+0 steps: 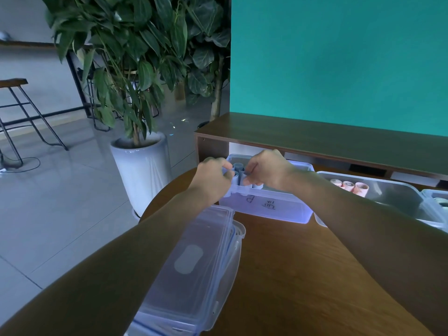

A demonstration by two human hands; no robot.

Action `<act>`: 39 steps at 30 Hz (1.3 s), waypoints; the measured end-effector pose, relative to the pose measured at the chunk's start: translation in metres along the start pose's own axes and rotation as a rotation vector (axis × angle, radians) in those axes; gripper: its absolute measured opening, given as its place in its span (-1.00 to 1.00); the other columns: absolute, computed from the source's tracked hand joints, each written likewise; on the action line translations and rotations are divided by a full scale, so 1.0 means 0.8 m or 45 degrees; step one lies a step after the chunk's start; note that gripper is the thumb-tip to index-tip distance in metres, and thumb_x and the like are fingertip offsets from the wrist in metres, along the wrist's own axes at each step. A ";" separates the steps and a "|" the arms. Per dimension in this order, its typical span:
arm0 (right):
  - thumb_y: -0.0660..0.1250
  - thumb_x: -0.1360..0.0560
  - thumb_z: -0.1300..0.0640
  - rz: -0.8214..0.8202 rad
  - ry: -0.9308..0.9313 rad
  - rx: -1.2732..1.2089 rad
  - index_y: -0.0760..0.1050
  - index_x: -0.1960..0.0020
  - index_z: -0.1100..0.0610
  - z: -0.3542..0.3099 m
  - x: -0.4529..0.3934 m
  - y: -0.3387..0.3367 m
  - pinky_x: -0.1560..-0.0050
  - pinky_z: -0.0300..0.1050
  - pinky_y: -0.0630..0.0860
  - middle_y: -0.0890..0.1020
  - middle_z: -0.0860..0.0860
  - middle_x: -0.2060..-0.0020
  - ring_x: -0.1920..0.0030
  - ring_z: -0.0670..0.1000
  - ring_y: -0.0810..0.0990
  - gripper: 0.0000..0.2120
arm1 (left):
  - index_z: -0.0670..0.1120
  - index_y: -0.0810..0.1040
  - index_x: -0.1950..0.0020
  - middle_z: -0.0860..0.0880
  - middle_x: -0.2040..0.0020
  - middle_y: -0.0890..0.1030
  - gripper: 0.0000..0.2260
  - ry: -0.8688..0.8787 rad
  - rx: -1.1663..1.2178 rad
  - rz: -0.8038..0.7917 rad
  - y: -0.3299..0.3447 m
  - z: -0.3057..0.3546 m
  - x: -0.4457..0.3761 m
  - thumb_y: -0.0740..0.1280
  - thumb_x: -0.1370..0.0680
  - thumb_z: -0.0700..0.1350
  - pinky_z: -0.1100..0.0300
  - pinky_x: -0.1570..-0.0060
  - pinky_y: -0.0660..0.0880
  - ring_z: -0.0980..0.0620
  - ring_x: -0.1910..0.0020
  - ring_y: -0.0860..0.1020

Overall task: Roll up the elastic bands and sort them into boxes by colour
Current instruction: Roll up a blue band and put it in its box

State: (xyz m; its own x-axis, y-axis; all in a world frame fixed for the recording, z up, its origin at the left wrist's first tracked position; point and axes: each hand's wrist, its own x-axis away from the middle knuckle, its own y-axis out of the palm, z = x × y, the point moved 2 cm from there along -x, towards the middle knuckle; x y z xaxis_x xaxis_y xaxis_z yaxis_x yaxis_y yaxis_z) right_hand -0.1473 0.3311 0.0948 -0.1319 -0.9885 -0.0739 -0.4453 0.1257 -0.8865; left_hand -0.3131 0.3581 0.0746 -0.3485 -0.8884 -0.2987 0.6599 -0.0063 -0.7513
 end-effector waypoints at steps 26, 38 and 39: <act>0.49 -0.52 0.06 -0.007 0.006 0.257 0.70 0.02 0.22 -0.005 -0.023 0.012 0.00 -0.01 0.63 0.72 0.20 0.11 0.09 0.15 0.69 -0.79 | -0.08 0.58 -0.32 -0.08 -0.27 0.56 -0.74 0.007 -0.017 -0.003 0.004 -0.001 -0.001 0.30 -0.65 -0.07 0.28 0.00 0.37 0.04 -0.09 0.52; 0.48 -0.51 0.00 -0.019 0.013 0.346 0.60 0.19 0.15 -0.005 -0.028 0.011 0.37 -0.20 0.34 0.50 0.04 0.38 0.25 0.05 0.46 -0.76 | -0.07 0.60 -0.29 -0.07 -0.26 0.57 -0.75 0.011 -0.046 -0.010 0.005 -0.001 -0.001 0.30 -0.64 -0.06 0.28 -0.01 0.37 0.01 -0.13 0.55; 0.48 -0.51 -0.01 -0.018 0.010 0.323 0.64 0.17 0.14 -0.005 -0.028 0.010 0.31 -0.18 0.40 0.56 0.05 0.33 0.24 0.05 0.47 -0.78 | -0.07 0.60 -0.29 -0.07 -0.26 0.57 -0.75 0.011 -0.051 -0.014 0.005 -0.001 -0.002 0.30 -0.64 -0.05 0.28 -0.01 0.36 0.01 -0.12 0.55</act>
State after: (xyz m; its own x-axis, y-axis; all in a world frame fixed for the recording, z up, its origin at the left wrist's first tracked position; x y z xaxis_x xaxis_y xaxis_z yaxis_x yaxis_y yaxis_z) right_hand -0.1510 0.3544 0.0913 -0.1348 -0.9892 -0.0580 -0.2109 0.0858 -0.9737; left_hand -0.3109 0.3596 0.0715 -0.3616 -0.8844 -0.2950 0.6288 0.0023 -0.7775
